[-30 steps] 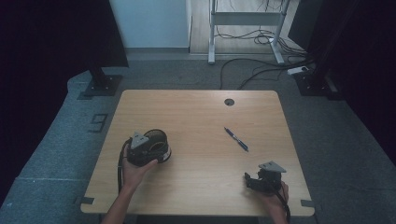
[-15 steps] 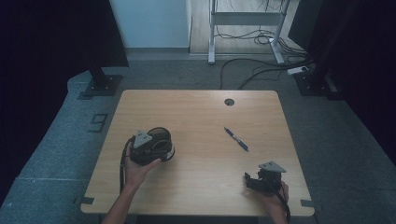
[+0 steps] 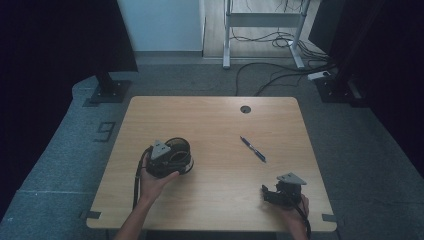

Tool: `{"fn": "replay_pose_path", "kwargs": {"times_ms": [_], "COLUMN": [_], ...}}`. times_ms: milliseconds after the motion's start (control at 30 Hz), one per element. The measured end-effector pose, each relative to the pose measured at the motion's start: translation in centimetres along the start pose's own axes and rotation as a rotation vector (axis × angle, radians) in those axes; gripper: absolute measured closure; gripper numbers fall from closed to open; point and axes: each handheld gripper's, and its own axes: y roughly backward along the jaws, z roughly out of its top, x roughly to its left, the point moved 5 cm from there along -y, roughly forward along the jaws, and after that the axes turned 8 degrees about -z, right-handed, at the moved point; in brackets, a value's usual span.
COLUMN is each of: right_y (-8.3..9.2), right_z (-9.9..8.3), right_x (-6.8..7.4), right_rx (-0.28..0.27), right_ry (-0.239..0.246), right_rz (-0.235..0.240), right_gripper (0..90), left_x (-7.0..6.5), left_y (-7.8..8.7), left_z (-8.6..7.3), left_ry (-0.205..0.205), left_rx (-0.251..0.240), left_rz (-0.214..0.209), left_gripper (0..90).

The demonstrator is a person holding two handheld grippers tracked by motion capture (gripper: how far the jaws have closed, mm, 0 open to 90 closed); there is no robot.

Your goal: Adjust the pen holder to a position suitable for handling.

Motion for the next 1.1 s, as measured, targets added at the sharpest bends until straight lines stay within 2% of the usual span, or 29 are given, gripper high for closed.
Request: {"fn": "replay_pose_path", "kwargs": {"times_ms": [400,1100], "right_y": [0.0,0.0], "right_z": [0.0,0.0], "right_x": [0.0,0.0], "right_rx": [0.000,0.000], "right_ry": [0.000,0.000], "right_rz": [0.000,0.000], "right_gripper": [14.1,14.1], "left_x": [-1.4,-3.2], "left_y": [-1.6,-5.0], "left_z": [0.3,1.1], "left_ry": [-0.020,-0.028], "left_rx": [0.018,0.051], "left_rz": [-0.024,-0.052], "left_gripper": [10.1,10.1]}}
